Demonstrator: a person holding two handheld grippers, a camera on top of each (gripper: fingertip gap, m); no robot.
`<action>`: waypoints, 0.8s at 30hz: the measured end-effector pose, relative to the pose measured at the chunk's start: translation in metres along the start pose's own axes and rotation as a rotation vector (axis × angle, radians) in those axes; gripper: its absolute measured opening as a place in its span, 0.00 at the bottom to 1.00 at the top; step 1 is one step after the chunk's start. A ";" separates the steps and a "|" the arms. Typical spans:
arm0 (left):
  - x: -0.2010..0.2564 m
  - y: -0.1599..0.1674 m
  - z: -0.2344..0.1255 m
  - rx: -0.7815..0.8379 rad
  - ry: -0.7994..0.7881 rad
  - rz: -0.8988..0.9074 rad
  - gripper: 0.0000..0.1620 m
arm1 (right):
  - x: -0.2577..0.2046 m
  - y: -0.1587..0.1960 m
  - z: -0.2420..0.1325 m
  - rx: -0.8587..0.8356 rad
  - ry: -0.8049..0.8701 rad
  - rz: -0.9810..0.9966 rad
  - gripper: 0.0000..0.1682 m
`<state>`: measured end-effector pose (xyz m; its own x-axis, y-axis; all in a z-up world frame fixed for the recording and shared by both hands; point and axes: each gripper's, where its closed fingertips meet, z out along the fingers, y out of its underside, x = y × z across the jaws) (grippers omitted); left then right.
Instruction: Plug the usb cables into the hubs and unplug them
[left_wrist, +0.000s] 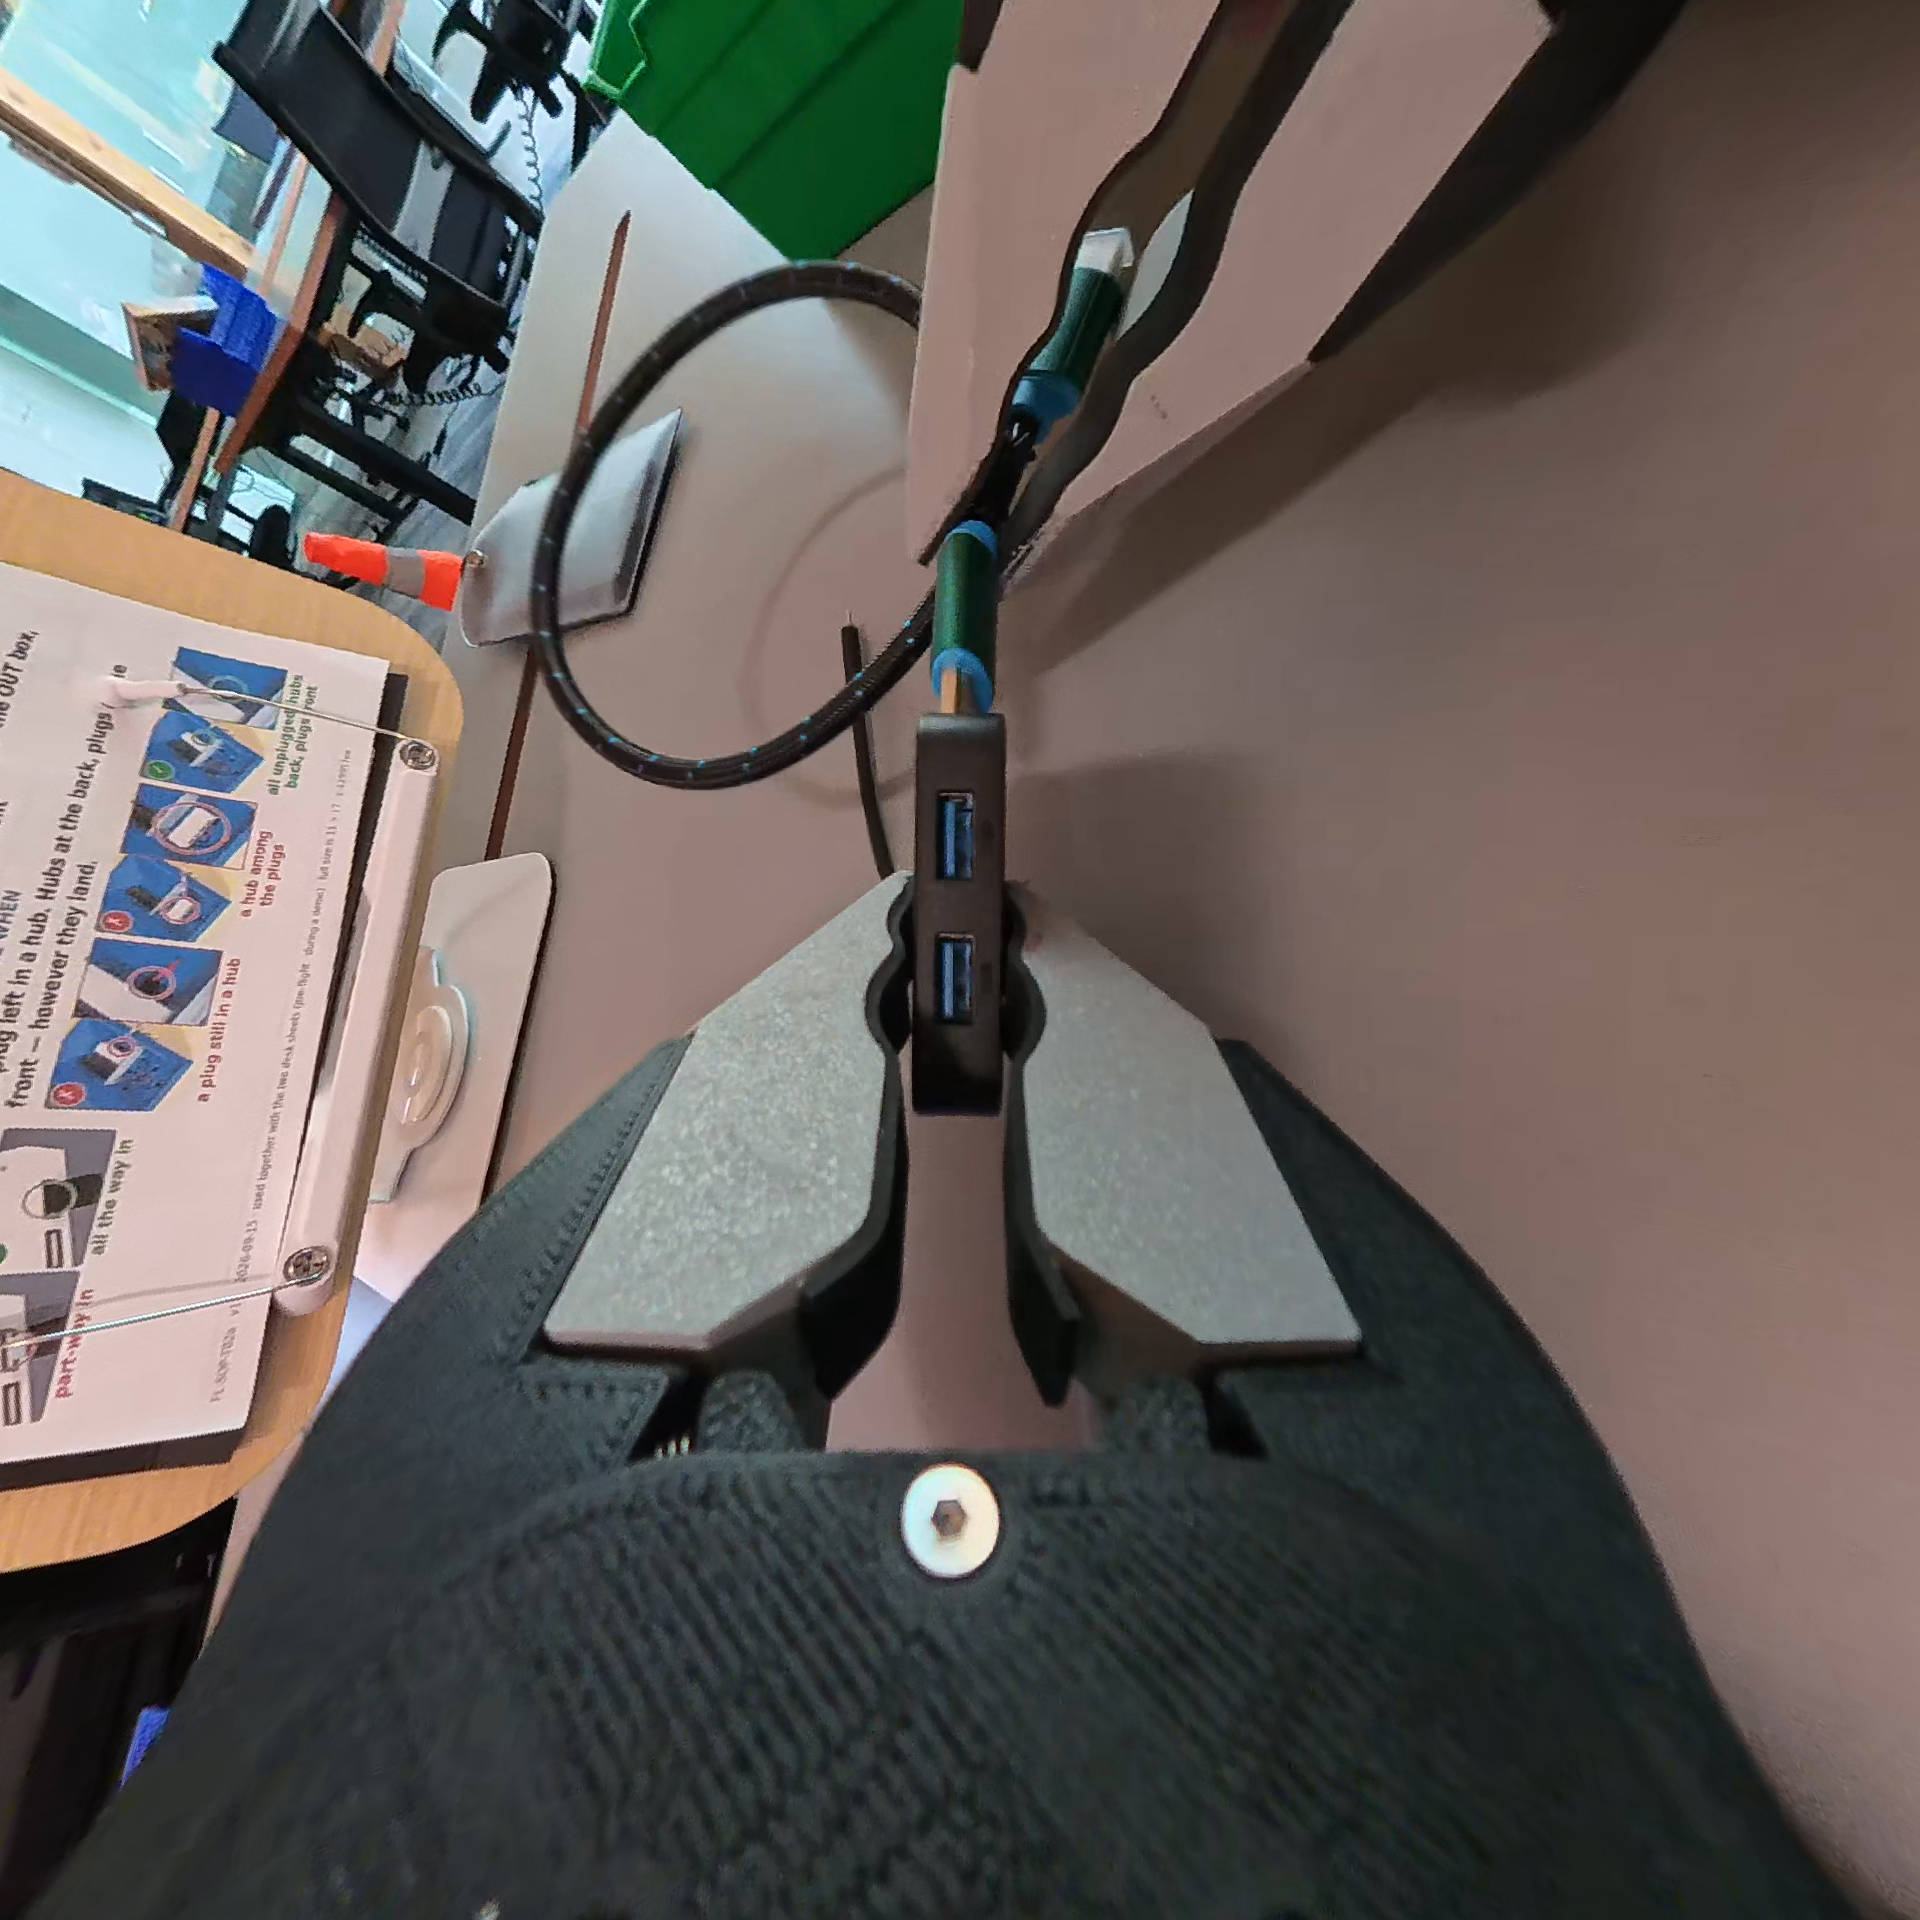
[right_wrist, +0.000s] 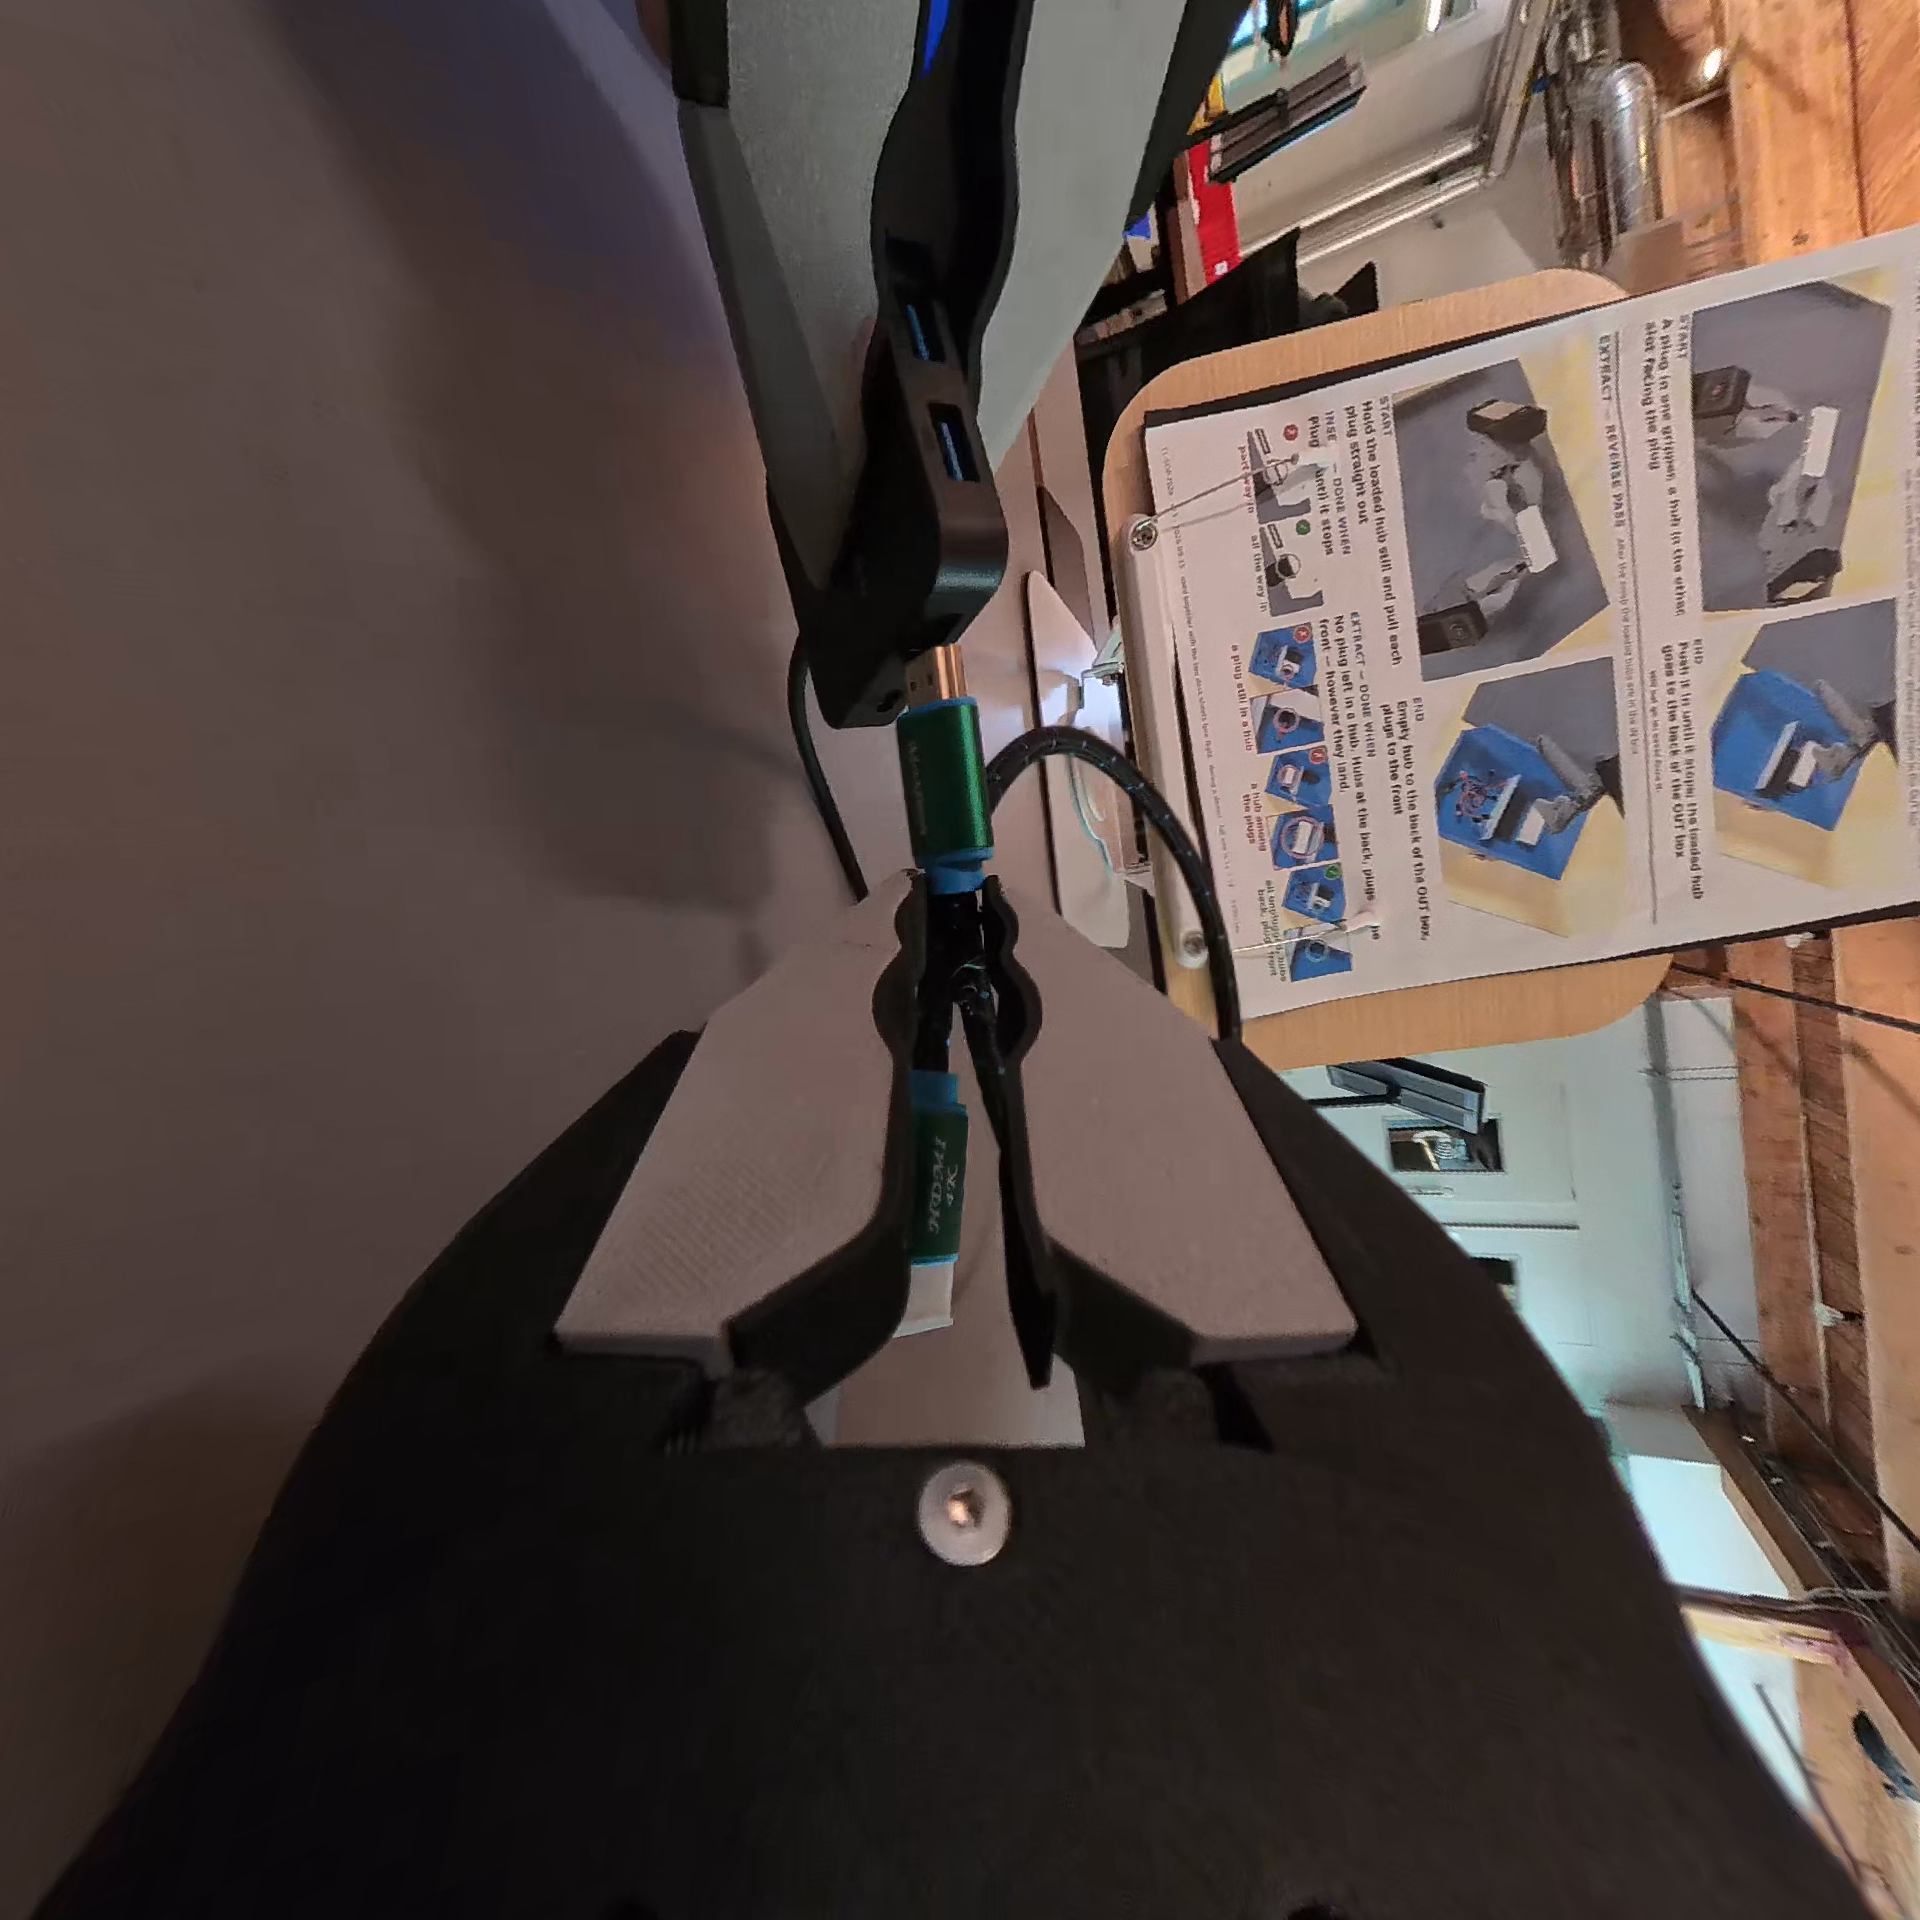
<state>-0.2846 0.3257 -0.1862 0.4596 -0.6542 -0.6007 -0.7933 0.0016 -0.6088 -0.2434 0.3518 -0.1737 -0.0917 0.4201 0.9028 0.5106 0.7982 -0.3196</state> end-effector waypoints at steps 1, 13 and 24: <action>0.001 0.000 0.001 0.002 0.005 -0.002 0.07 | 0.001 0.001 0.001 -0.009 0.012 -0.015 0.04; 0.004 0.001 0.003 -0.009 0.038 -0.060 0.07 | 0.001 -0.002 0.001 -0.024 0.086 -0.138 0.04; 0.001 0.002 0.007 -0.043 -0.011 -0.018 0.07 | -0.003 0.000 0.002 -0.020 0.021 -0.064 0.04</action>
<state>-0.2826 0.3296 -0.1915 0.4779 -0.6454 -0.5958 -0.8014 -0.0427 -0.5966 -0.2448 0.3512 -0.1771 -0.1070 0.3588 0.9273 0.5210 0.8145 -0.2550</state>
